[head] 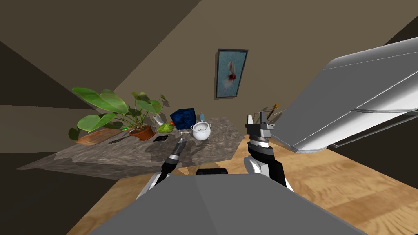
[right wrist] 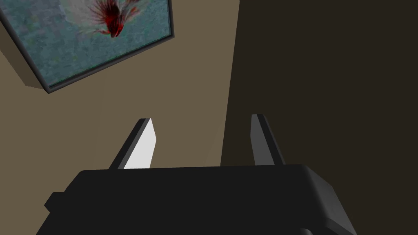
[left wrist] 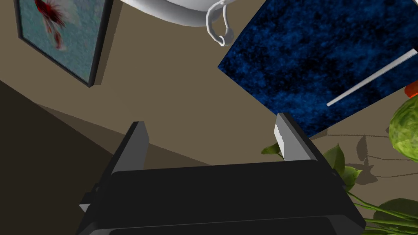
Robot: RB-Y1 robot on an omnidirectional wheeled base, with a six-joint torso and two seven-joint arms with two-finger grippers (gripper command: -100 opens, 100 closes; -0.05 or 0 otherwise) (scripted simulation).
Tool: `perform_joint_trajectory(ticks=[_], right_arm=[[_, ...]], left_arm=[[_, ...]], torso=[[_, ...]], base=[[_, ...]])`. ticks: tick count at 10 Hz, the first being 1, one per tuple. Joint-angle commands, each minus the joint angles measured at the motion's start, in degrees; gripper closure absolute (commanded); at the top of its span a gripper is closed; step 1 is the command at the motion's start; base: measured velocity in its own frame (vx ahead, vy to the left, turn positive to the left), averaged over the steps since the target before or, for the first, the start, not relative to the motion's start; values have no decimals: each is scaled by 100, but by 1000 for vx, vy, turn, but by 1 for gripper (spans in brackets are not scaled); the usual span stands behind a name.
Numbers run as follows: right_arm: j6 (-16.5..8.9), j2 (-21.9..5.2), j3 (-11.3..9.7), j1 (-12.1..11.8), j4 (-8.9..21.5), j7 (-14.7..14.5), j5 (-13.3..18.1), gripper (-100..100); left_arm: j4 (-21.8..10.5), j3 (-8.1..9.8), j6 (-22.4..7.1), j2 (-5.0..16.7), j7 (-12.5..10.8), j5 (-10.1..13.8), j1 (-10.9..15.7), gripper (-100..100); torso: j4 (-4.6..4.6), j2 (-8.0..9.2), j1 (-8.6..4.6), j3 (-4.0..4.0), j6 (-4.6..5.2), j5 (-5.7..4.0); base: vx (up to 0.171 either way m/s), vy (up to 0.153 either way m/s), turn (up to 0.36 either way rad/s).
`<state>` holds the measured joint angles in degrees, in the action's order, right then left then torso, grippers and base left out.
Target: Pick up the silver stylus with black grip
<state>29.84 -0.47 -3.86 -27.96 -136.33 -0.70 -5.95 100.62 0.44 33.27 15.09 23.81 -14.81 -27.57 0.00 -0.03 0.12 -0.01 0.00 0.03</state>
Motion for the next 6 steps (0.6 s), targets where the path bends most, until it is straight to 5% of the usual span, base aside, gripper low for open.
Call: perform_joint_trajectory(ticks=[1,6], right_arm=[[0,0,0,0,0,0,0,0],[0,0,0,0,0,0,0,0]], left_arm=[[-176,50,-48,46,145,-125,61,-100],[-818,274,-203,201,631,-518,374,-100]], torso=[[0,0,0,0,0,0],[0,-3,5,-2,1,0]], base=[[6,23,-50],[5,39,-70]])
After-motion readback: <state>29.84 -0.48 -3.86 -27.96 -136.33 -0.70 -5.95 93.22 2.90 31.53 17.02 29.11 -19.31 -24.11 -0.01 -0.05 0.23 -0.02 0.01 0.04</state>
